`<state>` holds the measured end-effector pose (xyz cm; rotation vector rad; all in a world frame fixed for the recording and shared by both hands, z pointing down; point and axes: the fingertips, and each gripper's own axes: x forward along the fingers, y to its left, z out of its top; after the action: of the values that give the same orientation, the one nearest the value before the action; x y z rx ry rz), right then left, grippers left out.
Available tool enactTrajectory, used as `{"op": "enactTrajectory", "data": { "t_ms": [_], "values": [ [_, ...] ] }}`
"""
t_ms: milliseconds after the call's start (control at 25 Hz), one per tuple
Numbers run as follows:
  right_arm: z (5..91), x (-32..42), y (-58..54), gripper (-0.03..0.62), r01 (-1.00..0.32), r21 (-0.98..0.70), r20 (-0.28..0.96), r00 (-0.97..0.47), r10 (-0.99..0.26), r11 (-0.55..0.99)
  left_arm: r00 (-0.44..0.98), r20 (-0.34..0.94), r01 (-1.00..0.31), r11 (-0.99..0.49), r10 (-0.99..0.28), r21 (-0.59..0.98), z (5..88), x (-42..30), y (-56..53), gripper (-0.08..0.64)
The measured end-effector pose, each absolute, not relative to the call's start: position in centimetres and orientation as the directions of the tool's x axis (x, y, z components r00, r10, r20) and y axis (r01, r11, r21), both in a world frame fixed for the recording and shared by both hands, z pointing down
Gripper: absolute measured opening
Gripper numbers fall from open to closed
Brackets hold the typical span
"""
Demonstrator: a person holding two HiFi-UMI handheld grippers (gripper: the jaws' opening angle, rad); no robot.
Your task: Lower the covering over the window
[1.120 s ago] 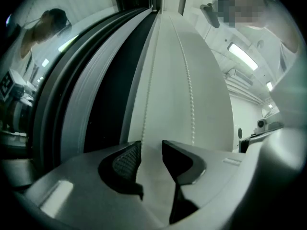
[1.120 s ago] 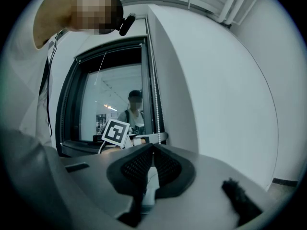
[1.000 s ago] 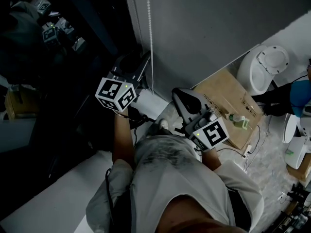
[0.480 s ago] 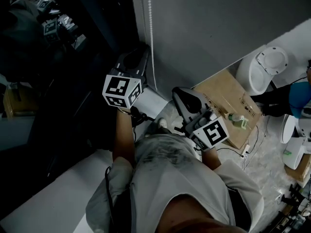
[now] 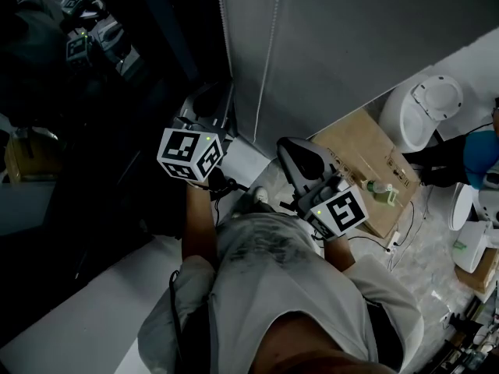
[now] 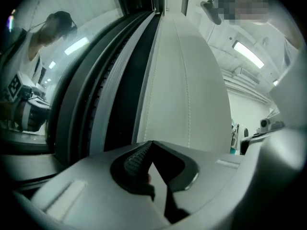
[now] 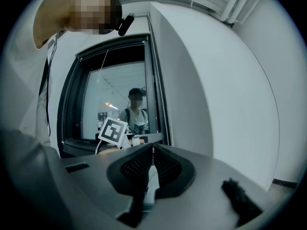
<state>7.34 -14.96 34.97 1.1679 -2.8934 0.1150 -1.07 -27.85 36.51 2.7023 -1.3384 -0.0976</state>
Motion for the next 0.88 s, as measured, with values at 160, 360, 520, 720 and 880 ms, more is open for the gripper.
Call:
{"op": "enactTrajectory", "data": {
  "t_ms": [160, 360, 520, 720, 880],
  "values": [
    [34.6, 6.8, -14.8, 0.018, -0.679, -0.060, 0.038, -0.734, -0.678, 0.732, 0.588, -0.006, -0.803, -0.585, -0.809, 0.113, 36.4, -1.1, -27.9, 0.020],
    [34.6, 6.6, -14.6, 0.018, -0.672, -0.063, 0.038, -0.740, -0.671, 0.737, 0.539, -0.004, -0.841, -0.538, -0.842, 0.059, 36.3, -1.6, -28.7, 0.073],
    [34.6, 6.9, -14.6, 0.018, -0.681, -0.063, 0.040, -0.732, -0.680, 0.729, 0.547, -0.001, -0.836, -0.546, -0.837, 0.058, 36.3, -1.7, -29.1, 0.093],
    [34.7, 7.3, -14.5, 0.018, -0.688, -0.061, 0.039, -0.725, -0.688, 0.723, 0.570, 0.011, -0.821, -0.569, -0.822, 0.049, 36.7, -0.6, -29.5, 0.107],
    [35.0, 7.6, -14.5, 0.018, -0.694, -0.062, 0.043, -0.720, -0.693, 0.717, 0.601, 0.007, -0.799, -0.600, -0.800, 0.046, 36.8, 0.3, -29.7, 0.109]
  ]
}}
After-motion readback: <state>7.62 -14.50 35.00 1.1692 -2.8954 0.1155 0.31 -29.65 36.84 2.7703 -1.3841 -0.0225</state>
